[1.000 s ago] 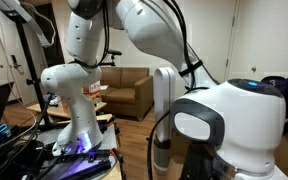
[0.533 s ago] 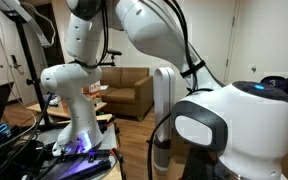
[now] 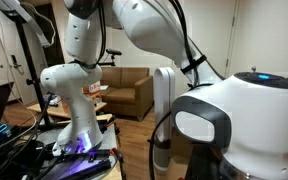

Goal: Put the helmet on the right armrest

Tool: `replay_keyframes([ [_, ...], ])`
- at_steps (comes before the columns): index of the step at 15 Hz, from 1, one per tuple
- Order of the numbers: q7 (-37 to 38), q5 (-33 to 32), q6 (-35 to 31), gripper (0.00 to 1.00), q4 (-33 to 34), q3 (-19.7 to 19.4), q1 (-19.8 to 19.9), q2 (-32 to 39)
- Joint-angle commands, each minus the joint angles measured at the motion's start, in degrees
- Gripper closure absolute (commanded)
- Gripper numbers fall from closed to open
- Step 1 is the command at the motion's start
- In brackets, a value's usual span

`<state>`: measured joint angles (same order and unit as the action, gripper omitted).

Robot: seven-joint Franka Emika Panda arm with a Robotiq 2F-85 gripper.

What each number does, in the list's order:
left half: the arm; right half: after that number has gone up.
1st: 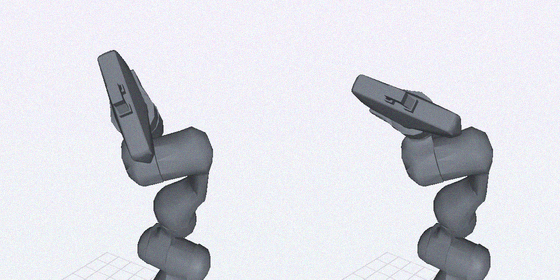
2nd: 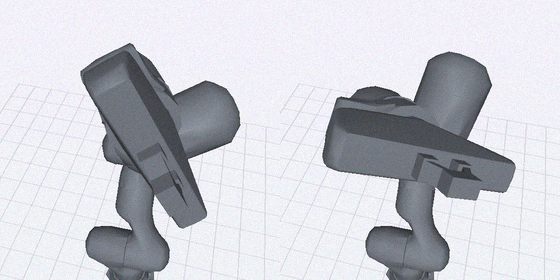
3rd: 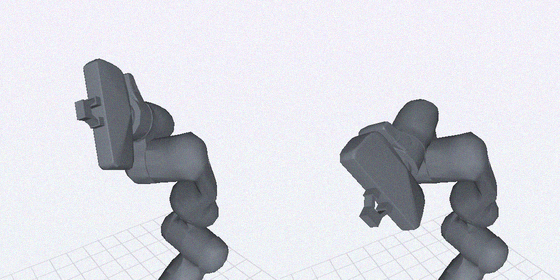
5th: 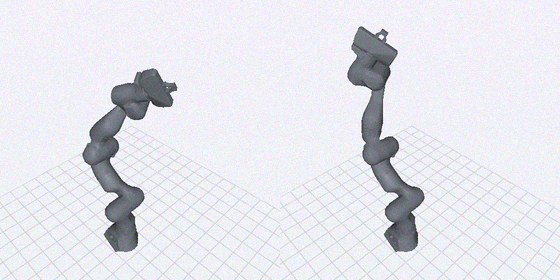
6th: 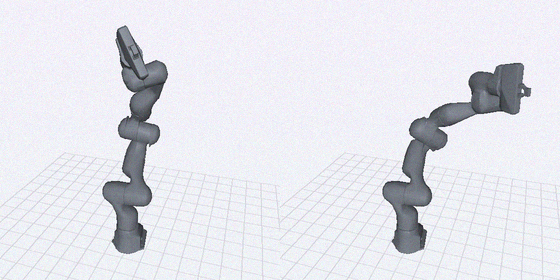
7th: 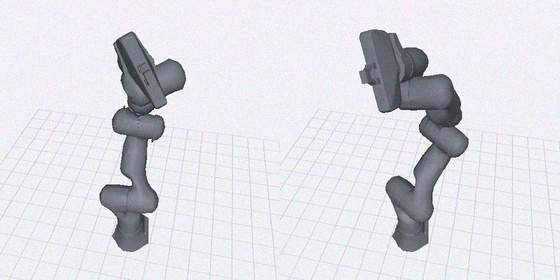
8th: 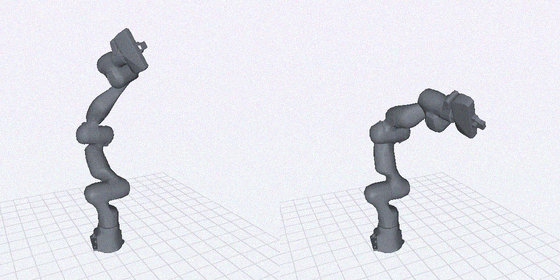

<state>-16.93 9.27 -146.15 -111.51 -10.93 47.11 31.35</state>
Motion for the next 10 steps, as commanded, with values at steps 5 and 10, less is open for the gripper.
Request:
replay_keyframes([
  [5, -3.96, 1.26, -7.22, 0.0, -8.34, 2.34, -0.08, -9.61],
  [10, -8.32, 1.99, -6.25, 0.0, -13.46, 6.19, -2.79, -14.74],
])
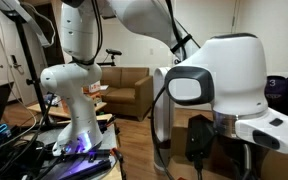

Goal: Put the helmet on the right armrest

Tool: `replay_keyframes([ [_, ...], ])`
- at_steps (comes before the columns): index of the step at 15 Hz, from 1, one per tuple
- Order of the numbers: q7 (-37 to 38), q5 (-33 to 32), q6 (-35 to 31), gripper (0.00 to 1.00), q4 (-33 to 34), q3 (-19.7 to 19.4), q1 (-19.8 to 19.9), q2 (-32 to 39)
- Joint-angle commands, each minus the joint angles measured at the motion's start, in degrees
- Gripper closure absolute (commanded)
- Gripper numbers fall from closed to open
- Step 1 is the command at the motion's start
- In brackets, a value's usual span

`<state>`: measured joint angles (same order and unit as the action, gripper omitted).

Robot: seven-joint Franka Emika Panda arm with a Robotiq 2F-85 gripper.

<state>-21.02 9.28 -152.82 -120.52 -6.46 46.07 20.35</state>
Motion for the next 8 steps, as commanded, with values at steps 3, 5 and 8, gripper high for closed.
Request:
replay_keyframes([
  [3, -5.1, 1.39, 1.55, 0.0, -7.04, 2.91, -6.19, -4.16],
  [5, -5.37, 1.8, 3.25, 0.0, -7.1, 3.01, -8.63, -2.75],
  [8, -2.82, 1.21, 2.48, 0.0, -6.79, 0.99, -11.39, -2.31],
])
